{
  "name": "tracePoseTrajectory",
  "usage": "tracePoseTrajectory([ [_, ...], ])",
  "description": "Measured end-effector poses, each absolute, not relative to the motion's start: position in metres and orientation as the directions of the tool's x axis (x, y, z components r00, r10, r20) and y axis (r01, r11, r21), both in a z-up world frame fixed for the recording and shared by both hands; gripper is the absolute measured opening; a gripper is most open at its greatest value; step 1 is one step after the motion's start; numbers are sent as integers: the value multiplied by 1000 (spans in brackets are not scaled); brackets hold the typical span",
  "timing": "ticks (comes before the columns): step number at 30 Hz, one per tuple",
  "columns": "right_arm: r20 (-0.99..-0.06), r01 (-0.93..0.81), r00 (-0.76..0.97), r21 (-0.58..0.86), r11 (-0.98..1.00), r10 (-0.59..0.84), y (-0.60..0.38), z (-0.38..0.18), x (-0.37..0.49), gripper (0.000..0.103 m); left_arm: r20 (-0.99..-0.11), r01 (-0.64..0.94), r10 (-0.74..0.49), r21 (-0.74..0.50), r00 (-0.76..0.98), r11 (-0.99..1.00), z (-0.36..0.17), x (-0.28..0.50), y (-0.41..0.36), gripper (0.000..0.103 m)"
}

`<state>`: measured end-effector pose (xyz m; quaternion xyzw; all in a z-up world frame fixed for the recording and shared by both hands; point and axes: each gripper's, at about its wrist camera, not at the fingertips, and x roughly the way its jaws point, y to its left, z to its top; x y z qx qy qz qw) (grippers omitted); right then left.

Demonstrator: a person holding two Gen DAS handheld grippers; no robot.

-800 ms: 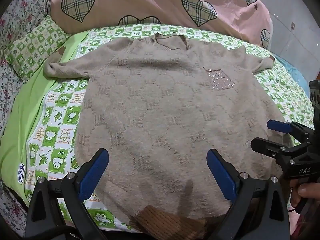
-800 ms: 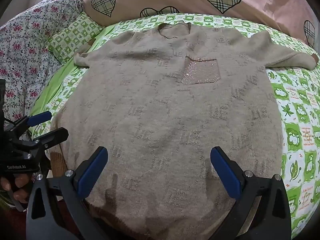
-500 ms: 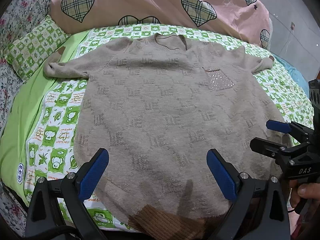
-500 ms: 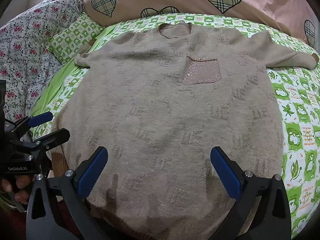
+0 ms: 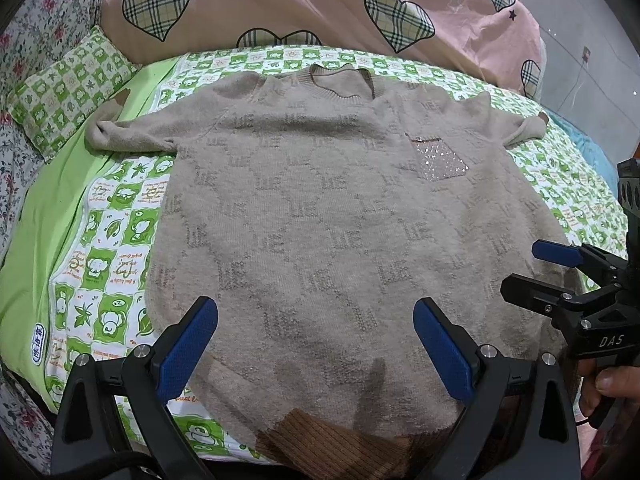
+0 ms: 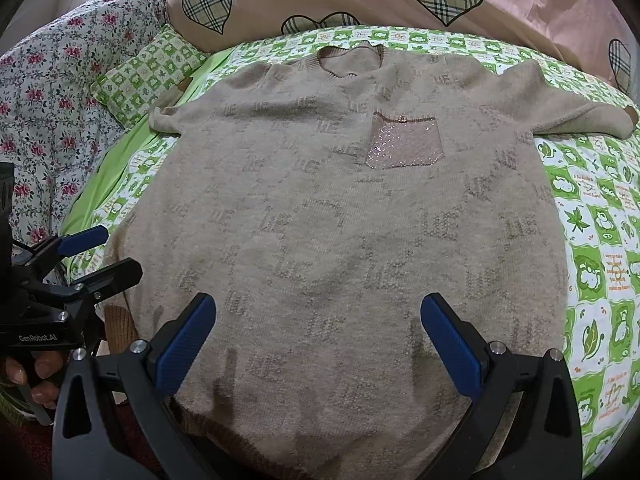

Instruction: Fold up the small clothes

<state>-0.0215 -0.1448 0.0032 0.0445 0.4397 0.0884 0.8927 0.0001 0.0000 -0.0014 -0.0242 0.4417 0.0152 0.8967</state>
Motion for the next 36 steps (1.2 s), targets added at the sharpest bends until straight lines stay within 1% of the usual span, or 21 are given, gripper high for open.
tracePoseTrajectory([
  [11,-782,-115,586,180,977,213,-147,0,-21,102,-774,-45,5,-31,633,998,-4,0,1,99],
  [14,-781,-114,587,181,977,214,-146,1,-21,102,-783,-44,-4,-40,622,998,-5,1,2,99],
  [17,-790,-111,574,188,976,217,-147,2,-21,102,-784,-44,-9,-46,620,998,-6,2,1,99],
  [19,-815,-101,529,218,971,238,-148,3,-20,102,-785,-44,-12,-50,619,998,-7,2,1,99],
  [22,-816,-100,525,221,970,240,-147,3,-20,102,-775,-41,-17,-56,632,998,-7,3,1,99],
  [36,-788,-114,575,189,975,219,-149,7,-16,102,-777,-35,-44,-85,628,996,-6,14,9,99],
])
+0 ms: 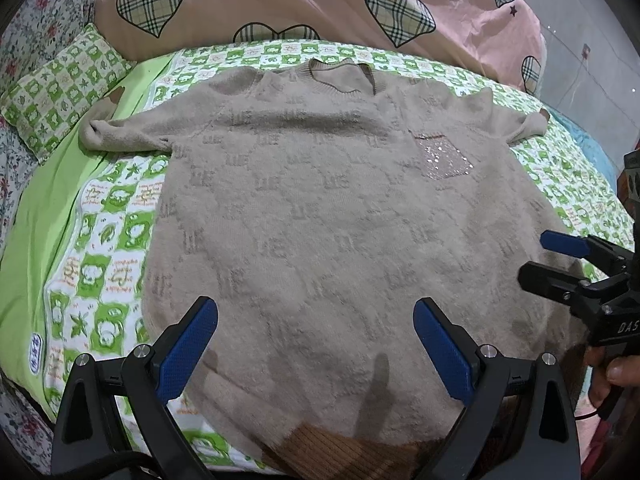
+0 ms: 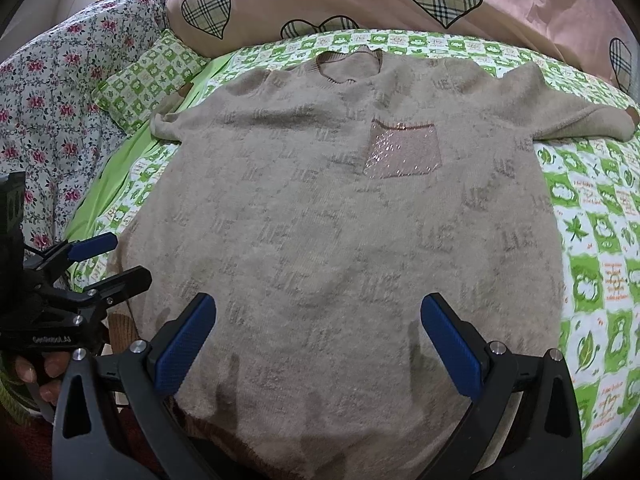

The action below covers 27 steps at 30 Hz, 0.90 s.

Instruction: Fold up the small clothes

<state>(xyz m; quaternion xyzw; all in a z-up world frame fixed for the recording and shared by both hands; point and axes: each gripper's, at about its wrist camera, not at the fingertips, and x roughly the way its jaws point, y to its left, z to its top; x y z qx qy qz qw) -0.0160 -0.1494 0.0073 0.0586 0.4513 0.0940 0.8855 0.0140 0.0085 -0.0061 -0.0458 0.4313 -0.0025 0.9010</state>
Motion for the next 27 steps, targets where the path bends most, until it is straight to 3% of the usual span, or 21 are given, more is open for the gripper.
tracePoseTrajectory([
  [11,-756,-111,614,203,973,228,-187,22,34,102,-743,-20,-4,-23,669,1000,20,79,46,99],
  [19,-751,-154,616,181,971,238,-221,32,108,102,-727,40,4,44,686,998,36,183,78,99],
  [27,-744,-145,643,117,983,183,-264,42,208,102,-729,155,-77,41,680,987,40,298,112,99],
])
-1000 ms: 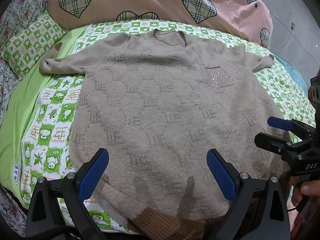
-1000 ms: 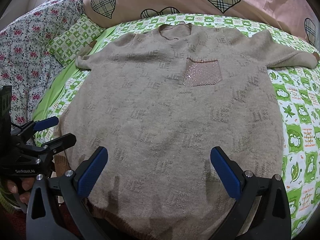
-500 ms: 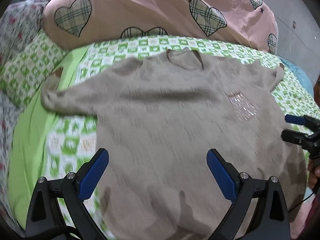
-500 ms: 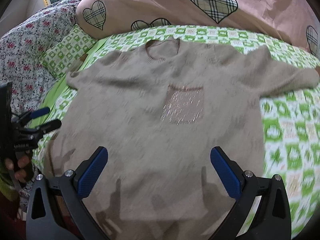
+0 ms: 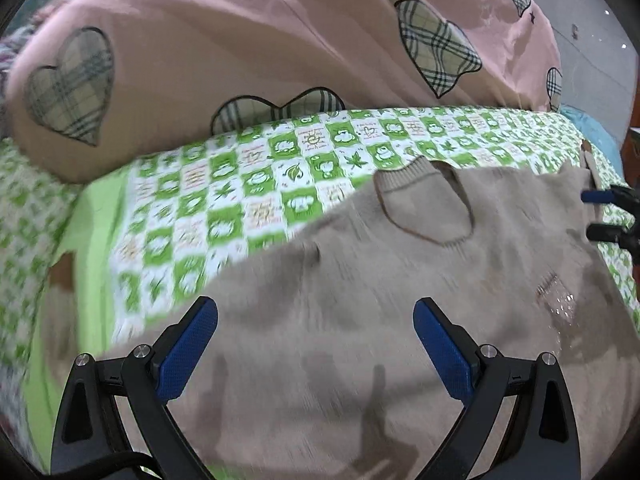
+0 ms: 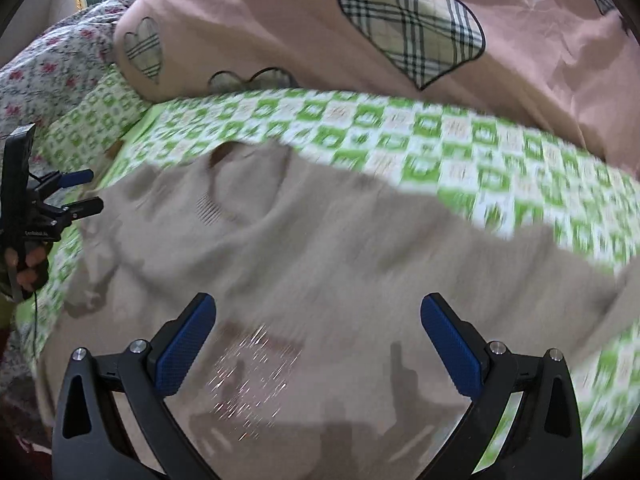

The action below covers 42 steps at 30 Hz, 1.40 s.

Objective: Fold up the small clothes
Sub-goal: 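Grasp the sweater sleeve cuff with the right gripper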

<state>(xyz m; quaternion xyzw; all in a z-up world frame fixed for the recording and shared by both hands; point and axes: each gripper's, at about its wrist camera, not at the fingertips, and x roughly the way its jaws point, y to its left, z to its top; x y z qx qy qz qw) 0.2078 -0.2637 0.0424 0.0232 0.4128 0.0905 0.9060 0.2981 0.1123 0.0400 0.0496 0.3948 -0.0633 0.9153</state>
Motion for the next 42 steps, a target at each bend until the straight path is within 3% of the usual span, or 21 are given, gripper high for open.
tracePoseTrajectory([
  [10,-744,-212,646,35,977,167,-286,40,306,102,-820,254,-180,-43,543,966,-2,387,131,97],
  [11,-752,-218,637,31,975,166,-287,38,313,102,-827,261,-184,-47,531,964,-7,390,131,92],
  [12,-762,-222,626,30,975,166,-288,33,320,102,-832,270,-192,-53,520,961,-12,391,130,73],
  [13,-773,-229,610,34,973,171,-289,28,326,100,-838,288,-213,-70,503,955,-17,392,129,47],
  [14,-784,-236,595,42,971,178,-288,23,330,90,-841,305,-234,-87,488,948,-23,390,128,42],
  [15,-801,-242,568,58,968,190,-288,15,334,72,-833,312,-235,-80,500,947,-25,388,128,37],
  [16,-816,-236,551,50,970,176,-286,9,335,61,-824,323,-238,-71,514,944,-26,385,127,23],
  [17,-820,-229,550,34,973,158,-285,5,335,32,-818,331,-245,-72,520,941,-26,381,126,17],
  [18,-827,-223,546,15,975,138,-283,2,334,12,-810,322,-243,-71,533,944,-25,377,125,12],
  [19,-827,-220,545,19,975,139,-283,2,331,11,-805,304,-233,-68,546,950,-24,374,127,8],
  [26,-771,-86,636,-30,996,32,-295,26,328,8,-768,118,-95,-25,634,993,-3,386,145,6],
  [32,-791,-26,608,-103,994,-66,-290,1,349,7,-793,49,-9,26,609,998,-30,400,147,6],
  [36,-776,26,628,-55,998,-59,-295,6,350,7,-775,-13,-10,-23,632,1000,-27,401,162,7],
  [42,-770,74,631,-63,995,-95,-295,3,356,7,-770,-65,90,63,631,996,-35,405,153,7],
])
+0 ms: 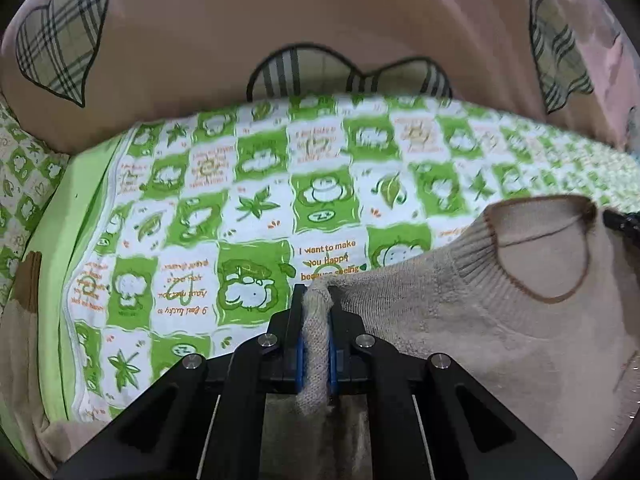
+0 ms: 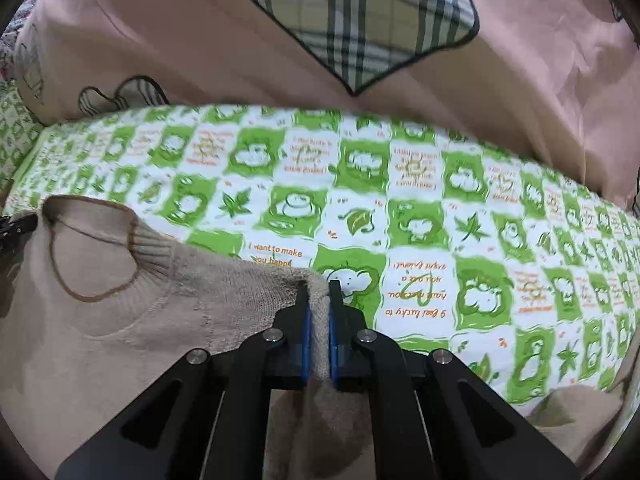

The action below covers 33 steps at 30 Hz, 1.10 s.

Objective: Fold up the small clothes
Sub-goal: 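Grasp the sweater sleeve cuff with the right gripper, then fold the brown-cuffed sleeve across the sweater body with the right gripper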

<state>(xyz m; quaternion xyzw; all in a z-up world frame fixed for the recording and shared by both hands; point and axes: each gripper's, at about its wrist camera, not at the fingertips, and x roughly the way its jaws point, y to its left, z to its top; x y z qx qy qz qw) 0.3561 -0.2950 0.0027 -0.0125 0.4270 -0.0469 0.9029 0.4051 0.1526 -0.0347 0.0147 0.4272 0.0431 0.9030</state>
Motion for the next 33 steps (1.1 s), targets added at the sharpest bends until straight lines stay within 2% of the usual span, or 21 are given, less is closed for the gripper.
tracePoseTrajectory([
  [3,-770,90,628,-66,994,-108,-292,4,358,8,-774,-82,126,95,620,992,-34,411,140,8],
  [5,-773,64,624,-93,994,-112,-288,8,355,11,-792,-81,106,71,602,994,-29,410,138,15],
  [6,-775,56,622,-93,994,-108,-287,13,349,20,-791,-90,99,56,604,994,-24,407,139,24],
  [7,-774,55,626,-79,995,-96,-291,18,341,27,-792,-97,90,40,604,994,-19,404,142,39],
  [9,-761,94,642,-45,995,-94,-304,29,322,61,-786,-130,99,23,610,991,-8,388,151,52],
  [10,-750,130,655,-13,991,-96,-317,36,308,65,-782,-134,92,10,616,991,-3,379,154,53],
  [14,-697,274,702,72,959,-148,-374,58,248,65,-771,-130,68,-20,634,991,13,337,151,56],
  [17,-669,417,701,102,903,-248,-429,68,200,65,-766,-92,49,-13,641,996,22,299,127,66],
  [19,-688,517,661,128,846,-300,-473,65,184,65,-759,-70,26,-25,651,997,28,271,113,74],
  [24,-722,659,588,166,733,-365,-542,54,163,65,-765,-53,-80,-147,639,988,24,231,69,75],
  [28,-716,666,593,179,724,-368,-557,53,190,65,-787,-40,-146,-212,600,977,5,224,41,75],
  [31,-744,703,537,134,698,-398,-565,48,196,63,-800,-23,-165,-217,576,976,-7,222,23,75],
  [32,-763,722,504,116,682,-404,-571,42,198,53,-805,-18,-174,-223,567,975,-10,221,20,75],
  [33,-780,731,491,127,671,-387,-576,34,195,31,-807,-18,-183,-232,561,972,-13,219,19,75],
])
